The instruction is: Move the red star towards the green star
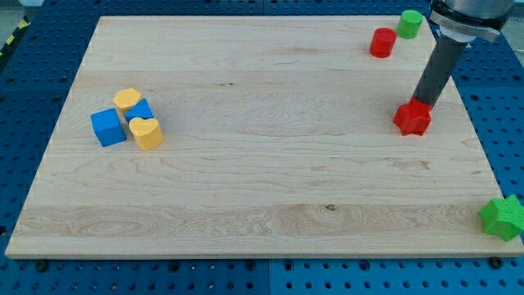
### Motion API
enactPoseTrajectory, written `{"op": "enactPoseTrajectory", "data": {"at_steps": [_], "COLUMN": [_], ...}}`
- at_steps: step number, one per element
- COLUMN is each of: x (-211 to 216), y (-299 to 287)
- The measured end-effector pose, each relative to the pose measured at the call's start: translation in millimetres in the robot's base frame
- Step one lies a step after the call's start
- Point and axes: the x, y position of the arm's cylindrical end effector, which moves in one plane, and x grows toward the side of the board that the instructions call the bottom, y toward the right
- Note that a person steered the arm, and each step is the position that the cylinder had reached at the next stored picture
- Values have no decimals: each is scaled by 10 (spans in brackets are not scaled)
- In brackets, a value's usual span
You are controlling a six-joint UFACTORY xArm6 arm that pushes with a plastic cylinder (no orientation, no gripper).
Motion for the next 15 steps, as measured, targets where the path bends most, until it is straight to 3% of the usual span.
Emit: {"op": "enactPoseTrajectory", "data": {"at_steps": [3,4,6,11,13,15], "x": [-236,-43,441,591,727,1211], "y": [-529,-517,7,674,104,-89]}}
